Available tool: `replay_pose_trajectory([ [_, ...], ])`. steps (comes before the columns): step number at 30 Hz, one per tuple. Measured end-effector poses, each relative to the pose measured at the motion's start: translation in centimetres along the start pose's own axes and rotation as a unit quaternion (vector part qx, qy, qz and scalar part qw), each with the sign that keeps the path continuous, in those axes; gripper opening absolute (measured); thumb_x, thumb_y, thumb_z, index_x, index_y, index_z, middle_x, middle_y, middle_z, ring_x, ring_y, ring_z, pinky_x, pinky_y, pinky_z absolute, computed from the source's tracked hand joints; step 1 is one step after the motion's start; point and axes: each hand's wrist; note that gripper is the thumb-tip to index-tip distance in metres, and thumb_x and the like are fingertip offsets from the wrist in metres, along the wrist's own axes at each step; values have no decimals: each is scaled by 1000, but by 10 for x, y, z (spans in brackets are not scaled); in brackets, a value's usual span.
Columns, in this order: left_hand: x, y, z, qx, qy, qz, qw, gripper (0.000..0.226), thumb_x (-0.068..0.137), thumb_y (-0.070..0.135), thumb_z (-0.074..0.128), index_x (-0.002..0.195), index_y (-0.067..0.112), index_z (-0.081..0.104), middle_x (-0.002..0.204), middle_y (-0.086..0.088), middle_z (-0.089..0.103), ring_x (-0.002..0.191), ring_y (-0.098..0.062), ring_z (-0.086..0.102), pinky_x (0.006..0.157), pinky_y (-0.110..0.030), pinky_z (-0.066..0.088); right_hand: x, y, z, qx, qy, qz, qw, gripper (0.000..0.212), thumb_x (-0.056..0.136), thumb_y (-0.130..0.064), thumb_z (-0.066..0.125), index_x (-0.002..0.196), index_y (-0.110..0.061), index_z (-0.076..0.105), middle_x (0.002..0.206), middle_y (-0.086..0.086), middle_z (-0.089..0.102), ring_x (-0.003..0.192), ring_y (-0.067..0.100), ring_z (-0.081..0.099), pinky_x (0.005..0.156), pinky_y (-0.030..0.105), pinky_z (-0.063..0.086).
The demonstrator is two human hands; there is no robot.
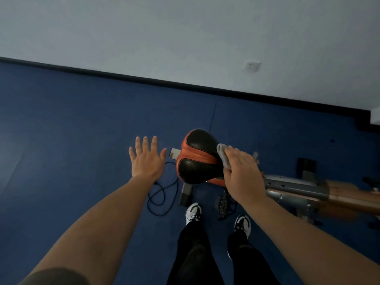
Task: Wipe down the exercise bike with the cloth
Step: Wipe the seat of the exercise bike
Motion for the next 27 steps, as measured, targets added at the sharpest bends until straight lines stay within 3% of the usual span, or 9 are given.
replay_pose_trajectory([
  [4,29,7,34,-17,-17,33,999,69,98,61,8,154,22,13,162,-11,15,150,-29,-5,119,-52,0,-9,6,-2,-15,6,-85,996,45,101,-36,47,130,-6,65,140,12,60,135,25,51,116,42,36],
  [8,46,24,61,-112,32,89,989,51,101,37,19,140,18,47,144,-4,48,141,-25,29,116,-44,21,-12,6,-1,-14,31,-100,994,48,104,-40,41,118,-7,73,135,9,64,131,24,55,111,41,41],
  [10,53,24,68,-162,18,98,982,45,100,32,23,122,20,60,120,1,63,119,-22,51,97,-35,39,-7,2,0,-10,69,-102,992,45,105,-36,41,113,-7,75,123,8,71,120,23,60,108,34,41],
  [12,56,24,72,-180,-4,94,979,34,100,28,27,98,20,60,88,7,62,86,-21,60,68,-30,38,4,-2,5,-18,86,-118,989,33,102,-28,51,111,-6,74,112,6,73,108,23,62,102,29,44],
  [15,52,29,66,-254,-19,54,966,43,101,34,23,73,13,49,66,1,57,63,-18,54,59,-35,37,20,-9,15,-41,79,-118,989,27,97,-26,62,115,-8,72,109,7,68,102,26,60,97,37,46],
  [18,52,34,59,-275,-27,19,961,44,100,30,23,74,9,51,69,-3,60,67,-22,57,62,-39,44,37,-17,21,-100,42,-51,993,45,97,-41,55,131,-13,61,132,14,57,126,33,51,112,55,33],
  [20,52,45,53,-281,-46,-19,958,38,98,24,27,77,7,53,74,-4,60,72,-24,55,65,-39,42,48,-26,21,-116,2,19,993,61,99,-54,42,147,-16,43,152,14,42,143,33,36,118,58,25],
  [23,51,62,44,-295,-54,-30,954,33,97,25,33,79,9,55,80,-5,60,75,-24,55,71,-41,45,58,-35,19,-92,-58,69,992,75,99,-66,23,156,-17,25,151,8,48,135,25,50,111,48,41],
  [27,51,62,43,-252,-28,6,967,35,94,30,37,74,13,60,77,0,59,68,-17,55,66,-37,47,58,-39,18,-64,-63,60,994,79,98,-68,17,154,-15,32,141,4,58,125,22,58,99,40,49],
])
Point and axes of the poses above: each hand's wrist, its own x-axis towards the middle knuckle, its own z-axis out of the palm, y = z × x
